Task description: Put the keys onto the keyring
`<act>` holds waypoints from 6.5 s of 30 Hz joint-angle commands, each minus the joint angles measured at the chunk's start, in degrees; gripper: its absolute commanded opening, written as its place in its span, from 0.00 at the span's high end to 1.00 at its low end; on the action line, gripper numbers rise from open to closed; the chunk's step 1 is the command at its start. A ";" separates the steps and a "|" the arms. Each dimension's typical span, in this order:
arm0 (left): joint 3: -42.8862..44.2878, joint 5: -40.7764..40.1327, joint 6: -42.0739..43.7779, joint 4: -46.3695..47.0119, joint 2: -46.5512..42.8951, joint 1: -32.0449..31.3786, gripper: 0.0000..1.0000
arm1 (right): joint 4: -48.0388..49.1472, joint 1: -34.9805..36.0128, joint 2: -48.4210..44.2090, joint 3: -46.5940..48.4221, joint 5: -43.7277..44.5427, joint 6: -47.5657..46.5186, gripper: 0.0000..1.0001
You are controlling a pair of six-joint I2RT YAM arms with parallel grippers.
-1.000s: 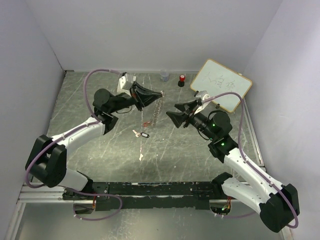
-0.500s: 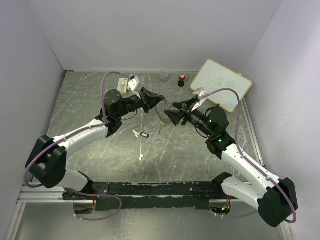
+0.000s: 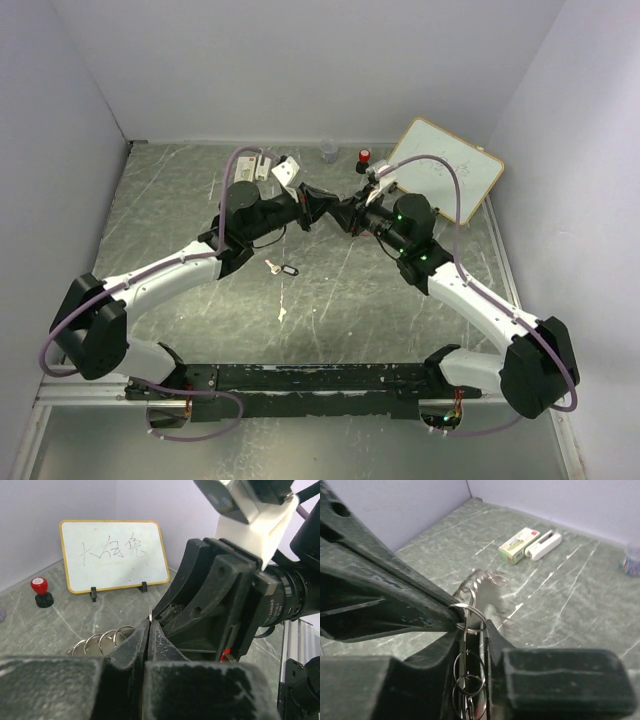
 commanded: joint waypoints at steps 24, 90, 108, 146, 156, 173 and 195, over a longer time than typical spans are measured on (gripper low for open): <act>6.65 32.92 6.86 2.86 1.40 8.62 0.93 | -1.78 0.35 -18.77 -5.13 -2.91 -4.46 0.53; 7.21 8.53 6.80 -13.61 -2.60 1.25 0.92 | -5.59 0.33 -3.57 -0.27 1.59 -10.05 1.00; -6.21 -1.73 6.39 -5.71 -16.51 6.21 0.01 | 2.75 -4.52 -18.06 -9.67 -11.66 -11.94 1.00; -16.06 -8.39 4.26 -5.77 -18.58 10.55 0.01 | -2.13 -4.58 -25.10 -8.96 -12.85 -12.02 1.00; -18.26 -1.52 2.44 -2.74 -16.27 11.16 0.00 | -4.64 -4.58 -28.04 -12.57 -13.69 -14.40 1.00; -21.86 29.18 0.23 30.04 -7.69 11.10 0.02 | -2.86 -4.53 -26.05 -10.97 -19.33 -13.65 1.00; -15.31 33.45 -0.07 33.99 1.10 11.15 0.67 | -2.91 -4.58 -27.45 -10.21 -20.44 -12.87 1.00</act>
